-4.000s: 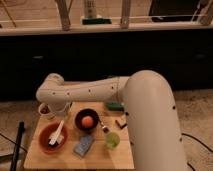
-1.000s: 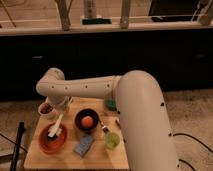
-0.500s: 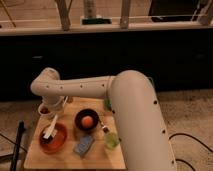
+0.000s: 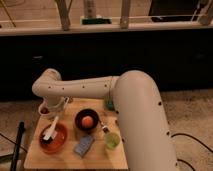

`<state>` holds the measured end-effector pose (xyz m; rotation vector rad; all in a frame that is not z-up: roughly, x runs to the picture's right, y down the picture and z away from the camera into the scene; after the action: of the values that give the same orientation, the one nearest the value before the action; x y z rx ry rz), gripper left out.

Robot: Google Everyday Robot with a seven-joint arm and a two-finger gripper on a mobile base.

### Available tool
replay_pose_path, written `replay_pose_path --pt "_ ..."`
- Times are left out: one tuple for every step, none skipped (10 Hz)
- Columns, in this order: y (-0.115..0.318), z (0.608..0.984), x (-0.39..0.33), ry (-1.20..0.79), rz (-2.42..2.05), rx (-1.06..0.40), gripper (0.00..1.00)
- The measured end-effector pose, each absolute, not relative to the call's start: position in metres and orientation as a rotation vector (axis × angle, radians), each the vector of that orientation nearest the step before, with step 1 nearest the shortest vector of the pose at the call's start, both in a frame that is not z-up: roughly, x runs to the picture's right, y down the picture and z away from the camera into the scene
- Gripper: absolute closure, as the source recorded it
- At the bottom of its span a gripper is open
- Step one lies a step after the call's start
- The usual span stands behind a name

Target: Wipe red bowl with brush

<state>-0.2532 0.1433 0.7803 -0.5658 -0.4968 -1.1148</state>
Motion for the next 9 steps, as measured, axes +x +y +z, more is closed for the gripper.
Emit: replay_pose_path --pt "0.142 0.7809 -0.2495 -0.49 -1.108 -0.567 1.0" --pt "0.1412 0.7814 -0.247 -0.487 -1.103 -0.568 1.0" --pt "0.1405 0.7813 -0.2467 -0.485 -1.102 -0.567 1.0" --pt "0.1403 0.7812 -0.2458 -0.483 -1.101 -0.569 1.0" --pt "0.1394 0.7817 -0.2431 -0.478 -1.097 -0.571 1.0" --pt "0.1389 0.7821 -0.2411 -0.475 -1.095 -0.573 1.0" --pt "0.1391 0.7819 -0.2417 -0.475 -1.096 -0.573 1.0" --pt "0.1395 0.7816 -0.2429 -0.476 -1.098 -0.572 1.0" --pt "0.1393 0.7817 -0.2426 -0.476 -1.097 -0.572 1.0"
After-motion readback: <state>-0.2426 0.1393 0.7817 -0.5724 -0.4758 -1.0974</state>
